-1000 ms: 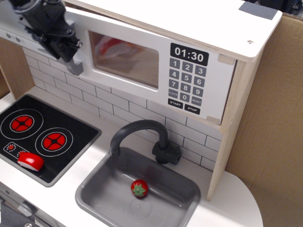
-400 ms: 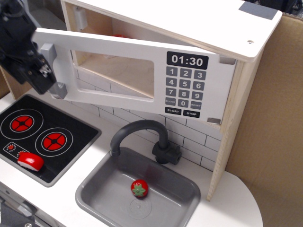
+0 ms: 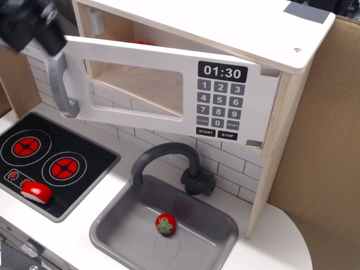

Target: Open microwave

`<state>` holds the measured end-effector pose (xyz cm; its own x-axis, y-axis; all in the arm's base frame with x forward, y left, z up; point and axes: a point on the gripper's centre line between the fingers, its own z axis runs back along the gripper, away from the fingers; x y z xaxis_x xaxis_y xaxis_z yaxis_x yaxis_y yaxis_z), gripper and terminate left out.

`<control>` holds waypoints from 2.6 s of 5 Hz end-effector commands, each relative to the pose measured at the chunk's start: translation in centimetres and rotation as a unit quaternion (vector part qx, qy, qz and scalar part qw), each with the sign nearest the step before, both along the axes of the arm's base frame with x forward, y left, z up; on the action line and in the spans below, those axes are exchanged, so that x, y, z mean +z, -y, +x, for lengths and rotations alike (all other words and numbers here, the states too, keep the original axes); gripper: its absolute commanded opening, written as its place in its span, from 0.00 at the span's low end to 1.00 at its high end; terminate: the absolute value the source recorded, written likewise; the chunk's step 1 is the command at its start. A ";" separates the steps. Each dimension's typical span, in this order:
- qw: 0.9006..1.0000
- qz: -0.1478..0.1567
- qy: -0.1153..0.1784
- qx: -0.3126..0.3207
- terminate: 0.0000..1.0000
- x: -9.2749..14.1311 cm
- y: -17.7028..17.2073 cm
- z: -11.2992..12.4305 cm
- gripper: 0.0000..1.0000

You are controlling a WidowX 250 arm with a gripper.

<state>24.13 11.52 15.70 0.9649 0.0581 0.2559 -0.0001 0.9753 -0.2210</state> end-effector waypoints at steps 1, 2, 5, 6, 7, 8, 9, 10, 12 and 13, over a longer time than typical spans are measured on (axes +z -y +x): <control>0.994 0.013 0.019 0.103 0.00 2.4 -3.5 7.0 1.00; 0.994 0.048 0.023 0.096 0.00 0.2 -3.9 7.2 1.00; 0.991 0.091 -0.035 0.090 0.00 -3.6 -1.9 5.4 1.00; 0.991 0.092 -0.079 0.061 0.00 -3.7 0.5 4.2 1.00; 0.989 0.098 -0.106 0.026 0.00 -4.0 3.1 2.7 1.00; 0.988 0.104 -0.116 -0.012 0.00 -5.0 5.2 1.7 1.00; 0.988 0.098 -0.116 -0.033 0.00 -6.3 7.5 1.8 1.00; 0.987 0.091 -0.124 -0.041 0.00 -7.3 9.4 2.3 1.00; 0.989 0.087 -0.114 -0.047 0.00 -8.1 11.6 2.5 1.00; 0.992 0.076 -0.098 -0.034 0.00 -8.0 11.8 2.4 1.00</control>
<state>26.52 -0.92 5.78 0.9994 -0.0297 0.0174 0.0309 0.9967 -0.0753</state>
